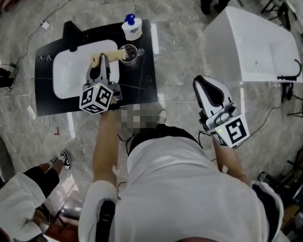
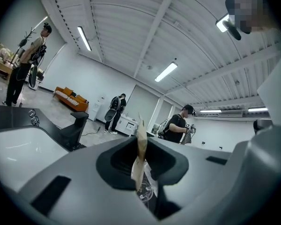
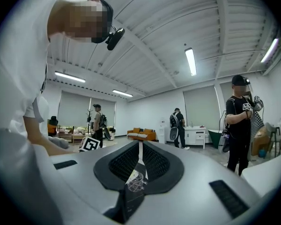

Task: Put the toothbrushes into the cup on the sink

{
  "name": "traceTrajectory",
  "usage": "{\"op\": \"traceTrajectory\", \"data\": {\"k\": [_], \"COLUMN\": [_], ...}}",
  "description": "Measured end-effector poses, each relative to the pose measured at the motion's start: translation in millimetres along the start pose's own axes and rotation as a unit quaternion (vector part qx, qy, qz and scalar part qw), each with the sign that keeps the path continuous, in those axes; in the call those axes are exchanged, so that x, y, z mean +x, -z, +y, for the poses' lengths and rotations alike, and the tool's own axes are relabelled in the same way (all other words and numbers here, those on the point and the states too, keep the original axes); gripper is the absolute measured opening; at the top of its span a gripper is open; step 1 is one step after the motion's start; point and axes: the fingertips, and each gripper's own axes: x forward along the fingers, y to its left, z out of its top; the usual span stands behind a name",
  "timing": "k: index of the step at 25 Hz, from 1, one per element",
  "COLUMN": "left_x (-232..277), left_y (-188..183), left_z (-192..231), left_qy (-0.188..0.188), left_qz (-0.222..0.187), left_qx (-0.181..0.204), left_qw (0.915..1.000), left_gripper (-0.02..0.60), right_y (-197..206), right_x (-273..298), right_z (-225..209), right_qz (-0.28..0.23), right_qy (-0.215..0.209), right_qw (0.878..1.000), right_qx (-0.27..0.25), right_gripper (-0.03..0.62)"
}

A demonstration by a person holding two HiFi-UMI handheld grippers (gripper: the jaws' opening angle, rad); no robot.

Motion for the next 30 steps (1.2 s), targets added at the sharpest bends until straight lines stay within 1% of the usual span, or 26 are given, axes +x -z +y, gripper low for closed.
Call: {"op": "traceTrajectory", "data": {"k": [8,11,19,24,27,30], "left_x": [23.1,31.1,43.7,47.9,49.3,51.7], "left_y": [25.2,34.3,64.9,82.4,89.2,92.0], "left_z": [13.2,13.7,14.9,19.5,22.9,24.3], "left_qy": [-0.009,-0.008,0.000,-0.002,-0.003,-0.001], "left_qz": [0.021,0.028,0.053,0.070,0.075,0.072], "left_qx": [-0.017,-0.020,-0.043,-0.060,-0.075,-0.086], "left_qw": [0.9996,0.9994,0.9976,0.9957,0.9943,0.9937], "left_gripper": [0.051,0.051,0.051,0.051,0.051,0.051], "right_y": [6.0,7.8,8.7,7.6,7.4,8.3], "right_x": [-5.1,-5.9,-10.8,-11.7,-13.0,-14.5], "right_z": [-14.4,-20.8,-31.3,-35.0,-36.7,-38.5], "right_qz": [0.013,0.015,0.021,0.024,0.026,0.029], "right_qy": [0.022,0.029,0.049,0.059,0.064,0.069], "right_qw": [1.000,0.999,0.999,0.998,0.998,0.997], "right_qx": [0.002,0.003,0.003,0.000,0.000,0.000], "right_gripper": [0.048,0.048,0.049,0.048,0.048,0.048]}}
